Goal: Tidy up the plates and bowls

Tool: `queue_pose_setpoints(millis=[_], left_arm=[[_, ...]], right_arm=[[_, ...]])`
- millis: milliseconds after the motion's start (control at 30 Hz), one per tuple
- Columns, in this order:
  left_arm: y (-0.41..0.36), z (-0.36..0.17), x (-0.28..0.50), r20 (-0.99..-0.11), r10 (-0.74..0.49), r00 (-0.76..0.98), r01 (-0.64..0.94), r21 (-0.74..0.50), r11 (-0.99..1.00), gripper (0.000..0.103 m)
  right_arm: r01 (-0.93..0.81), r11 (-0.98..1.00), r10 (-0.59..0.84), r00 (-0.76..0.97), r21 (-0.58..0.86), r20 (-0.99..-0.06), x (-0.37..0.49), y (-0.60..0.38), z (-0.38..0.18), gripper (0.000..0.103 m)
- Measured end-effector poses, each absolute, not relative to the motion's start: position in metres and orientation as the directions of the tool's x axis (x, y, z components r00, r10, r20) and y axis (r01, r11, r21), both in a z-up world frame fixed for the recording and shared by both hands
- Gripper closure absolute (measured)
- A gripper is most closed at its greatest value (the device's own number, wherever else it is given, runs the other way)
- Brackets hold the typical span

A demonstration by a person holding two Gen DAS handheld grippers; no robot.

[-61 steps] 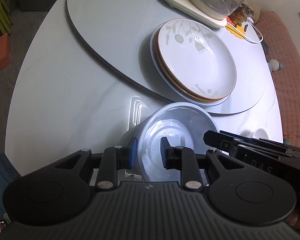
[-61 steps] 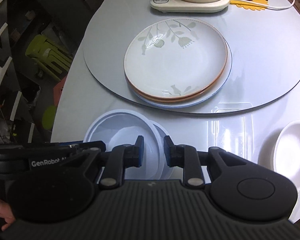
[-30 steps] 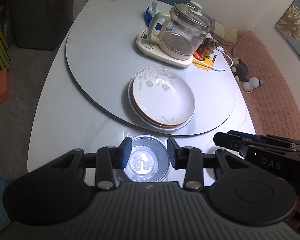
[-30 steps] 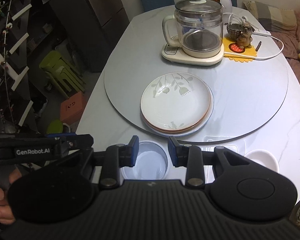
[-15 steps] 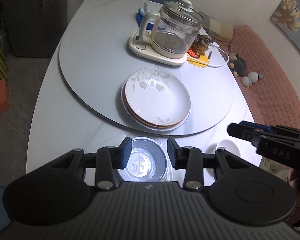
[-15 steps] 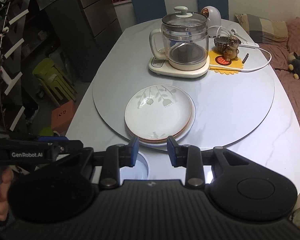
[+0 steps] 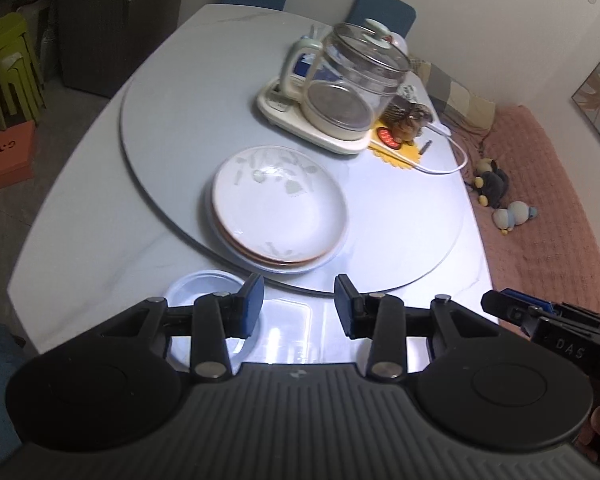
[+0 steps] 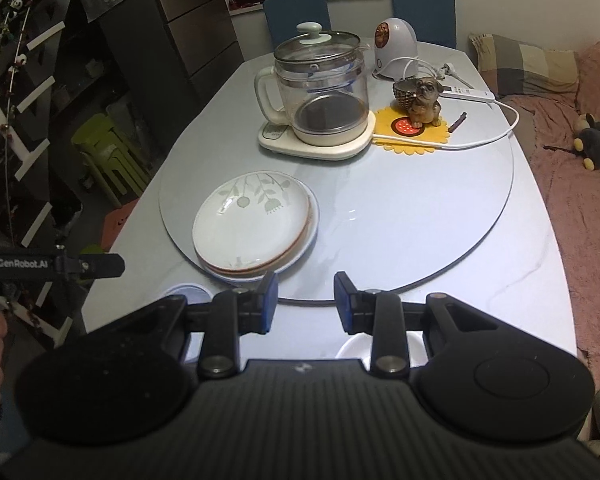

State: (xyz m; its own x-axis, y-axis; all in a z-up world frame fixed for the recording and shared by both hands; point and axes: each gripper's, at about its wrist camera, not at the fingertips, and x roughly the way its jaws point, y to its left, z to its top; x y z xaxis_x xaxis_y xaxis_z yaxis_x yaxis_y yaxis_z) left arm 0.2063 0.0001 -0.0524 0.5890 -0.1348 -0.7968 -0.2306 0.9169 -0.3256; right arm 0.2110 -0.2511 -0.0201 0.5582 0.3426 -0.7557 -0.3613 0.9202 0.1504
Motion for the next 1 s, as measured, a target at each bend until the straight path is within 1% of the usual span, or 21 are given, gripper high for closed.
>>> queue_pose_setpoints(millis=[67, 167, 267, 333, 433, 467, 567, 733, 867, 1000], left_arm=[[-0.016, -0.056, 0.211, -0.799, -0.140, 0.585, -0.214, -0.319, 0.923, 0.058], [-0.035, -0.067, 0.217, -0.785, -0.151, 0.600, -0.182, -0.318, 0.930, 0.050], [-0.053, -0.081, 0.220, -0.818, -0.103, 0.565, -0.170, -0.238, 0.956, 0.049], [-0.061, -0.089, 0.224, -0.825, -0.107, 0.555, -0.149, -0.225, 0.963, 0.044], [-0.068, -0.102, 0.231, -0.845, -0.120, 0.520, -0.155, -0.232, 0.960, 0.044], [-0.072, -0.106, 0.232, -0.849, -0.121, 0.514, -0.154, -0.230, 0.961, 0.044], [-0.085, -0.118, 0.236, -0.854, -0.157, 0.495, -0.124, -0.248, 0.961, 0.044], [-0.106, -0.142, 0.245, -0.865, -0.223, 0.449, -0.085, -0.290, 0.953, 0.044], [-0.118, -0.167, 0.255, -0.887, -0.245, 0.392, -0.066, -0.293, 0.954, 0.044], [-0.125, -0.191, 0.265, -0.887, -0.287, 0.362, -0.058, -0.329, 0.943, 0.044]], right_arm=[[-0.360, 0.923, 0.332, 0.565, 0.136, -0.755, 0.213, -0.264, -0.022, 0.069], [-0.348, 0.928, 0.323, 0.561, 0.137, -0.762, 0.220, -0.281, -0.027, 0.069], [-0.341, 0.929, 0.320, 0.547, 0.143, -0.774, 0.227, -0.294, -0.035, 0.069], [-0.349, 0.926, 0.326, 0.536, 0.147, -0.779, 0.229, -0.301, -0.041, 0.069], [-0.356, 0.924, 0.321, 0.512, 0.144, -0.796, 0.232, -0.307, -0.052, 0.069], [-0.354, 0.923, 0.321, 0.503, 0.147, -0.802, 0.234, -0.310, -0.056, 0.068], [-0.349, 0.924, 0.322, 0.481, 0.159, -0.816, 0.235, -0.316, -0.070, 0.052], [-0.319, 0.929, 0.325, 0.456, 0.189, -0.828, 0.234, -0.329, -0.093, 0.052], [-0.302, 0.933, 0.321, 0.442, 0.198, -0.838, 0.234, -0.336, -0.110, 0.052], [-0.282, 0.939, 0.307, 0.436, 0.195, -0.846, 0.236, -0.339, -0.128, 0.053]])
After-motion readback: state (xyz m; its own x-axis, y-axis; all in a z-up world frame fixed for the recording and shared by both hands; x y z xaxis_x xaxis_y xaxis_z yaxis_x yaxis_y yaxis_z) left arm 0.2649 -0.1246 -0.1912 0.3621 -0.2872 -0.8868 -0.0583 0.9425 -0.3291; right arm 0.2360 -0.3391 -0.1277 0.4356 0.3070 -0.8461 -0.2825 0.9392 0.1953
